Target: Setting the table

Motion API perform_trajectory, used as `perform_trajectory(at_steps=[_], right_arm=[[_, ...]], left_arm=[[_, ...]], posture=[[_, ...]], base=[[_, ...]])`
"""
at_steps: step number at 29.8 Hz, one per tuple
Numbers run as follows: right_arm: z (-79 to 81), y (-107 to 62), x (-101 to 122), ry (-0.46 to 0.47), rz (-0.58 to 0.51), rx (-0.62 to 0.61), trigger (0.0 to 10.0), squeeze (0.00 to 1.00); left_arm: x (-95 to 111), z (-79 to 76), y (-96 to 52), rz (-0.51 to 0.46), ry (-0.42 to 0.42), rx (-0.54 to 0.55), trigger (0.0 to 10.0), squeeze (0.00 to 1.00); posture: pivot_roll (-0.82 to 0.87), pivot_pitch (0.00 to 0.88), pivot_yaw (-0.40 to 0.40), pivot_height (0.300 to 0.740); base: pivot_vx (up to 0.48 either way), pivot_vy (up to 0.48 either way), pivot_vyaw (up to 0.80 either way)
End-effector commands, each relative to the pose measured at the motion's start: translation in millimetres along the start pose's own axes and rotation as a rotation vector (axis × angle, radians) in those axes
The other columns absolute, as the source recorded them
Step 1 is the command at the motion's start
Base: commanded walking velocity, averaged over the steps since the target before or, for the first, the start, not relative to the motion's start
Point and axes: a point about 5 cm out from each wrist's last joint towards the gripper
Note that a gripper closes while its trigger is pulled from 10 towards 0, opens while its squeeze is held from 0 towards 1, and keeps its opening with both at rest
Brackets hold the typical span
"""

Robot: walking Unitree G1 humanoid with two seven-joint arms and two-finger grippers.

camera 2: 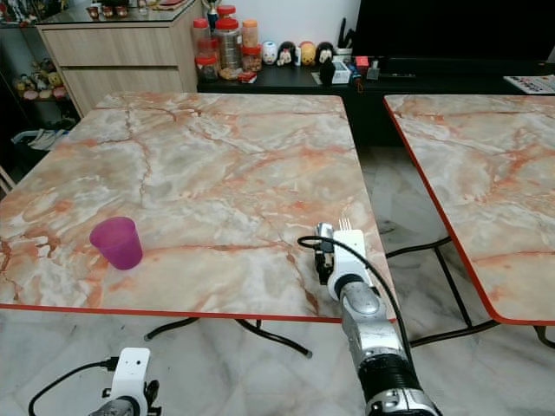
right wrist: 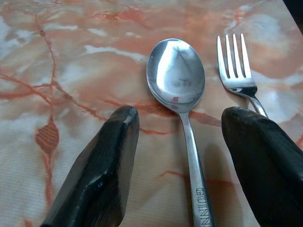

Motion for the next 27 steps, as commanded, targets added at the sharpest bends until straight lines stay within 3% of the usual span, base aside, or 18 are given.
perform_trajectory(at_steps=[1,27], right_arm=[[1.2,1.6,2.5,0.005,-0.001,0.006,10.0,0.00],[2.8,3.7,-0.9,0.016,0.030,0.000,10.0,0.00]], left_arm=[[2.6,0.1,1.0,0.007,0.013,-0.001,10.0,0.00],[1.8,-0.9,1.0,0.016,0.004,-0.010,10.0,0.00]], posture=[[-0.02,0.000,0.000,0.740],[-0.01,0.000,-0.003,0.740]], base=[[0.000,0.000,0.00],[0.000,0.000,0.00]])
Point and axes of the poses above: a point about 5 cm out from each wrist's last joint towards the gripper, its own y axis pointing out of the wrist towards the gripper, its own x axis along the axis of the wrist's last joint, z = x × y, and after that the axes turned 5 degrees about -y, right-handed
